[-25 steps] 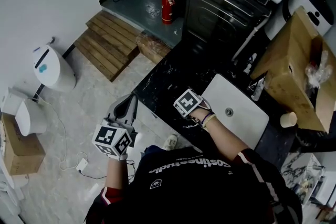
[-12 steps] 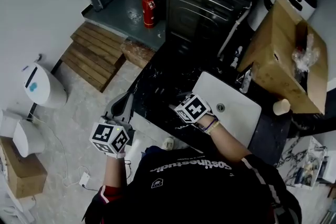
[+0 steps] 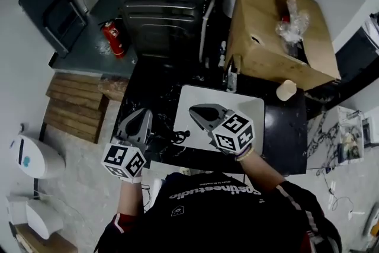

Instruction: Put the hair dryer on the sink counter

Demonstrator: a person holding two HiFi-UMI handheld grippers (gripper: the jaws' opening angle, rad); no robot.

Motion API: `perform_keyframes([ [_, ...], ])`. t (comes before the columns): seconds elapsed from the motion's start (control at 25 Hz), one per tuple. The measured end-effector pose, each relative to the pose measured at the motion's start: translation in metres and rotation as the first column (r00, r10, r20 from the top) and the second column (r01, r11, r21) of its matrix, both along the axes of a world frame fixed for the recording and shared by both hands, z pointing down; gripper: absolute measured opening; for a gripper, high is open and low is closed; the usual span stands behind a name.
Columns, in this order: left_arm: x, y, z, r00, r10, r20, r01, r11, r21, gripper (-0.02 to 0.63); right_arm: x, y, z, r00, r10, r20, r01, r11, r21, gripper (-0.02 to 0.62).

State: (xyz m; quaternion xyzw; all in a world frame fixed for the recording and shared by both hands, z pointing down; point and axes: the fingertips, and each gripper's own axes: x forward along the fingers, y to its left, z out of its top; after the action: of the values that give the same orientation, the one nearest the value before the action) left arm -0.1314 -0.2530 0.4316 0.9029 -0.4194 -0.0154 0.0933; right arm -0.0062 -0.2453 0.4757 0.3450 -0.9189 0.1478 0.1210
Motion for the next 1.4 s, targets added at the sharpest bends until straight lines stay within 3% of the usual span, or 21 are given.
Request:
perform_keyframes([
  [0.16, 0.062, -0.011, -0.013, 0.992, 0.127, 0.001, -0.127, 0.991, 0.029, 0.015, 0.075, 0.011, -0.041, 0.984, 0.176, 0.023, -0.177, 0.973, 0.145, 0.037],
  [0.4, 0.145, -0.014, -0.034, 0.963, 0.271, -0.005, -0.269, 0.959, 0.090, 0.015, 0.176, 0.053, -0.079, 0.905, 0.418, 0.073, -0.422, 0.869, 0.260, 0.037],
  [0.72, 0.210, 0.002, -0.060, 0.934, 0.358, 0.011, -0.353, 0.916, 0.192, 0.015, 0.257, 0.099, -0.086, 0.795, 0.593, 0.128, -0.604, 0.754, 0.257, 0.037],
  [0.8, 0.219, 0.001, -0.057, 0.925, 0.380, -0.007, -0.373, 0.910, 0.181, 0.015, 0.269, 0.105, -0.089, 0.773, 0.619, 0.136, -0.630, 0.728, 0.268, 0.037],
  [1.16, 0.228, 0.001, -0.050, 0.927, 0.372, -0.041, -0.363, 0.921, 0.141, 0.015, 0.286, 0.110, -0.087, 0.756, 0.644, 0.118, -0.648, 0.708, 0.282, 0.037],
  [1.4, 0.231, 0.003, -0.045, 0.923, 0.384, -0.002, -0.378, 0.911, 0.165, 0.015, 0.286, 0.107, -0.085, 0.763, 0.640, 0.094, -0.635, 0.713, 0.298, 0.037],
])
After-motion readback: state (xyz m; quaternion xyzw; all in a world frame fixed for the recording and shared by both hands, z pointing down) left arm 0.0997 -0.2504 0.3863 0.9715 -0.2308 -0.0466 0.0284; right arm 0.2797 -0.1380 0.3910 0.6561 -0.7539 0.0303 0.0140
